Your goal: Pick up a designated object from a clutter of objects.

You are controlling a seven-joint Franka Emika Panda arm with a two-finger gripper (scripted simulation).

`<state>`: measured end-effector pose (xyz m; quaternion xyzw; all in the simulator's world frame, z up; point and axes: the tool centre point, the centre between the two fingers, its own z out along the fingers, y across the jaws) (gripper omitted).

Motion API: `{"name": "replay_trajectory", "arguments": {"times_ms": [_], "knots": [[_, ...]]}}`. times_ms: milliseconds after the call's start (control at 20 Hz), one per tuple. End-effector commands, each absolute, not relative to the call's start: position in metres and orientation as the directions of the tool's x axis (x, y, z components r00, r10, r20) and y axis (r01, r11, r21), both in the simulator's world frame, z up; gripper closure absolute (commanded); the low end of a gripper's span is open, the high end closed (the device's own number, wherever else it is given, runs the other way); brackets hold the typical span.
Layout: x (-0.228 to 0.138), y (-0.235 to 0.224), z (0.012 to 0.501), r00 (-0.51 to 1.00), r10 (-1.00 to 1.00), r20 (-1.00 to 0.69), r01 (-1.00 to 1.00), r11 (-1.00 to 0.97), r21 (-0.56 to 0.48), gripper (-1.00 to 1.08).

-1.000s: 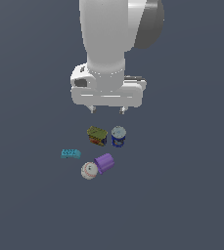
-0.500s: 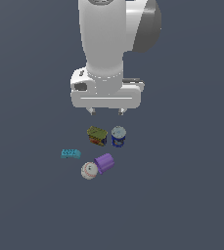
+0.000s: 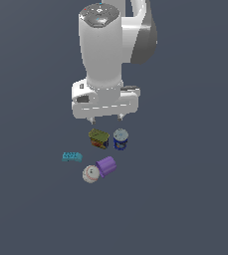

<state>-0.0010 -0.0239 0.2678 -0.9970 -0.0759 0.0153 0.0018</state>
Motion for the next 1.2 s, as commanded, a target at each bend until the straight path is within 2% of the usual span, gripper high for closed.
{"name": "replay_trajectory", "arguments": {"times_ms": [0, 550, 1150], "knots": [[-0.003, -0.027, 0.258, 0.978, 0.205, -0.028, 0.205, -0.979, -0.007, -0.92], [-0.013, -0.041, 0.215, 0.896, 0.444, -0.019, 0.444, -0.896, -0.011, -0.92], [-0.029, -0.054, 0.171, 0.741, 0.671, -0.009, 0.671, -0.741, -0.01, -0.92]]}}
